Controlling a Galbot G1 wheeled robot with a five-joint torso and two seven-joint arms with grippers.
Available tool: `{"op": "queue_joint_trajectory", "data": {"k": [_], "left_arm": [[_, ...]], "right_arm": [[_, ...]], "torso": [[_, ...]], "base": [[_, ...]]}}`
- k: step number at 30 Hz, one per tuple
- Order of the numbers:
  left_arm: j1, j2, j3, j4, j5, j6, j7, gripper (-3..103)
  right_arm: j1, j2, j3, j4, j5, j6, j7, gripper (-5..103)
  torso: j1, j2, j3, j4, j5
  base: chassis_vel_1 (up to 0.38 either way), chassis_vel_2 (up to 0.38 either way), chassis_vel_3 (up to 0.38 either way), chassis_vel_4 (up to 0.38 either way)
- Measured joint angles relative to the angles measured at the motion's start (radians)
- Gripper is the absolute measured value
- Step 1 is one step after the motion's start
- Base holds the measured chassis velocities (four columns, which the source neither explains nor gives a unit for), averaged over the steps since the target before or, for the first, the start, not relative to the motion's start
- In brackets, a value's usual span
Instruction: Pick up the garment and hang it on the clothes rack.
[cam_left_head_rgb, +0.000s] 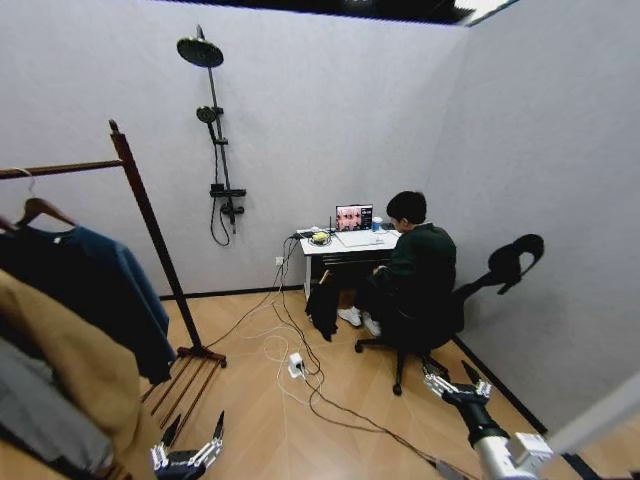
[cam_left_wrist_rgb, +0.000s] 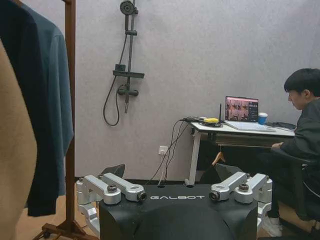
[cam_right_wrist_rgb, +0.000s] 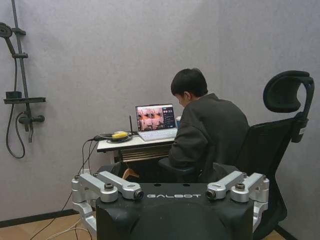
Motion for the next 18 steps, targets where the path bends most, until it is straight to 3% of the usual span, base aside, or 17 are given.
{"op": "queue_joint_trajectory", "data": {"k": [5,8,18], "left_arm": [[0.0,0.0,0.0,0.0,0.0,0.0,0.0,100],[0.0,0.0,0.0,0.0,0.0,0.0,0.0,100],[0.0,0.0,0.0,0.0,0.0,0.0,0.0,100]], "right_arm": [[0.0,0.0,0.0,0.0,0.0,0.0,0.0,100],[0.0,0.0,0.0,0.0,0.0,0.0,0.0,100],[0.001,0.0,0.0,0.0,0.0,0.0,0.0,100]], "torso": [[-0.005,-0.008,-0.005,0.0006,-0.0007],[-0.007,-0.015,-0.007,-0.0005,-0.0006],[-0.016,-0.037,-0.018,0.0006,-0.0004]], "base": [[0.183,-0.117,-0.183,0.197],[0.03,0.086,-0.076,0.092],[0.009,0.089,0.125,0.036]]}}
